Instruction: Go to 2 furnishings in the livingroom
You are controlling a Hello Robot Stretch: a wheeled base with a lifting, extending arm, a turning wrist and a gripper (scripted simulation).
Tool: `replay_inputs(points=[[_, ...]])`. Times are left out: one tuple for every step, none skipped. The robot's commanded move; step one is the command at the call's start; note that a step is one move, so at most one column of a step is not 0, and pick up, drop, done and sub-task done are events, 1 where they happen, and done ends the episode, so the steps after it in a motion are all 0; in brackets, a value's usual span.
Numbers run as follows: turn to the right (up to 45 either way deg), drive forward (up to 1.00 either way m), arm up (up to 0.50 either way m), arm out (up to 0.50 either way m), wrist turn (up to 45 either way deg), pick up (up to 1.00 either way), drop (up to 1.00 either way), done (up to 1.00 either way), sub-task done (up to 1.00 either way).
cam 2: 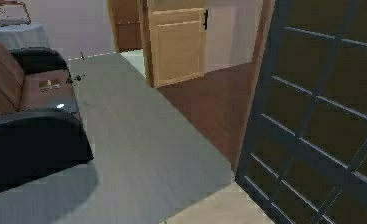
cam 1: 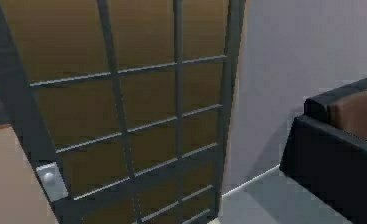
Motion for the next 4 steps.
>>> replay_inputs(points=[[45.0,0.0,0.0,0.0,0.0,0.0,0.0,0.0,0.0],[12.0,0.0,0.0,0.0,0.0,0.0,0.0,0.0,0.0],[0.0,0.75,0.0,0.0,0.0,0.0,0.0,0.0,0.0],[0.0,0.0,0.0,0.0,0.0,0.0,0.0,0.0,1.0]])
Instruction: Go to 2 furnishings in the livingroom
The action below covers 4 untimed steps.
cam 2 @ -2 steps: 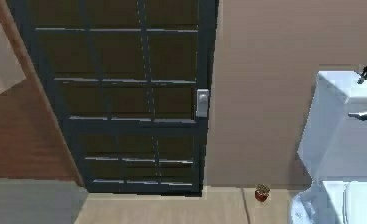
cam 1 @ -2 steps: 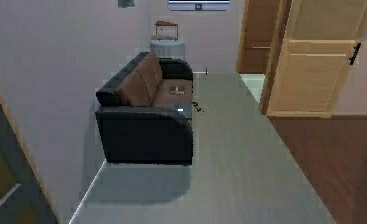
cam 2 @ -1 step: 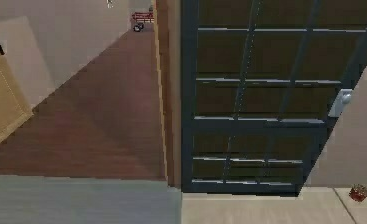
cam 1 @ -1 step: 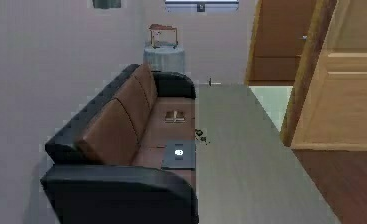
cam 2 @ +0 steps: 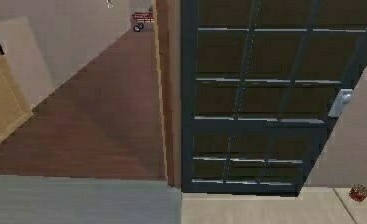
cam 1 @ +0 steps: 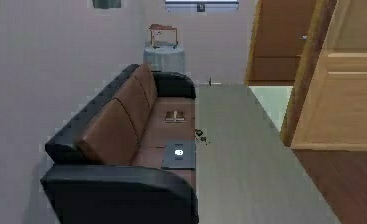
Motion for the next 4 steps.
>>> replay_inputs(points=[[39.0,0.0,0.0,0.0,0.0,0.0,0.0,0.0,0.0],[0.0,0.75,0.0,0.0,0.0,0.0,0.0,0.0,0.0],[-36.0,0.0,0.0,0.0,0.0,0.0,0.0,0.0,0.0],[0.0,1.0,0.0,0.0,0.0,0.0,0.0,0.0,0.0]])
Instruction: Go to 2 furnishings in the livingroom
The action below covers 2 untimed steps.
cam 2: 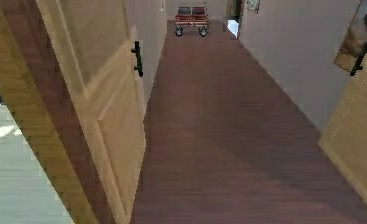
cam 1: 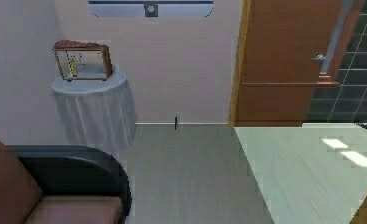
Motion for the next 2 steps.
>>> replay_inputs(points=[[0.0,1.0,0.0,0.0,0.0,0.0,0.0,0.0,0.0],[0.0,0.35,0.0,0.0,0.0,0.0,0.0,0.0,0.0]])
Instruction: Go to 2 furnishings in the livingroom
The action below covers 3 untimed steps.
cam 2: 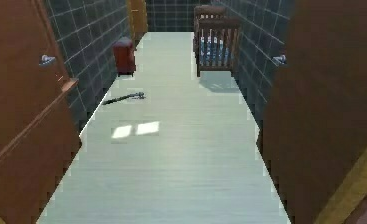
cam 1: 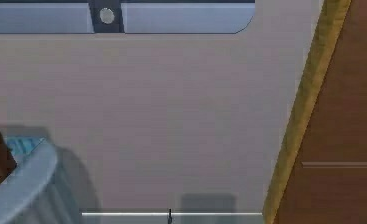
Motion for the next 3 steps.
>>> replay_inputs(points=[[0.0,0.15,0.0,0.0,0.0,0.0,0.0,0.0,0.0],[-45.0,0.0,0.0,0.0,0.0,0.0,0.0,0.0,0.0],[-15.0,0.0,0.0,0.0,0.0,0.0,0.0,0.0,0.0]])
